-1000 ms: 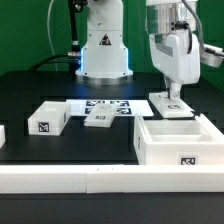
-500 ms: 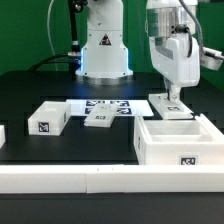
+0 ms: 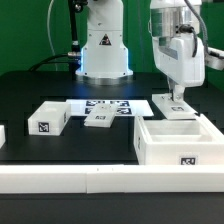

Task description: Assemble cabinet

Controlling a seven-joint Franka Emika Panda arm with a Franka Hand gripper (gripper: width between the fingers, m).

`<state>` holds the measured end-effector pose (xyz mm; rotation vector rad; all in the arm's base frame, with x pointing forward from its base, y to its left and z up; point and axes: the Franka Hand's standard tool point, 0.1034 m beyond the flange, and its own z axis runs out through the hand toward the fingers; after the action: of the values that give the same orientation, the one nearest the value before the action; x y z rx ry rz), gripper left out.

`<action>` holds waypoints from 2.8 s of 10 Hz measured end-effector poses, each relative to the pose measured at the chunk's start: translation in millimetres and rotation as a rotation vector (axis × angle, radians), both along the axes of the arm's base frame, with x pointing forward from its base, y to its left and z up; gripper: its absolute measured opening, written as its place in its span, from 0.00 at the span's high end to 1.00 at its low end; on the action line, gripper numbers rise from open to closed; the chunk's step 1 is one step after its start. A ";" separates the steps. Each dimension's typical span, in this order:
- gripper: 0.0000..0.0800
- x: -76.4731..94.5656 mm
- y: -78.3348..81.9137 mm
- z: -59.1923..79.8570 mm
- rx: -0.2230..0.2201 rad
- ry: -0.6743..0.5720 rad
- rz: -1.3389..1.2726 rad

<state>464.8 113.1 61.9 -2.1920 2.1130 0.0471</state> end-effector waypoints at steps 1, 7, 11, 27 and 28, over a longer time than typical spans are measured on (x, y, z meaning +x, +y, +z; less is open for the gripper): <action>0.92 0.9 1.5 0.6 0.001 -0.002 0.001; 0.92 9.1 -4.0 -0.4 0.000 0.002 -0.013; 0.92 15.1 3.6 1.4 0.008 0.007 -0.071; 0.92 90.5 -2.5 0.2 -0.019 -0.089 -0.110; 0.92 90.5 -2.5 0.2 -0.018 -0.089 -0.110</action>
Offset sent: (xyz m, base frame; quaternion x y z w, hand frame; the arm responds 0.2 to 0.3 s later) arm 0.0178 -0.0005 -0.0002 -0.0012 0.0039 0.0018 1.0000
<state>555.3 110.6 62.1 -2.0434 2.1883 -0.0770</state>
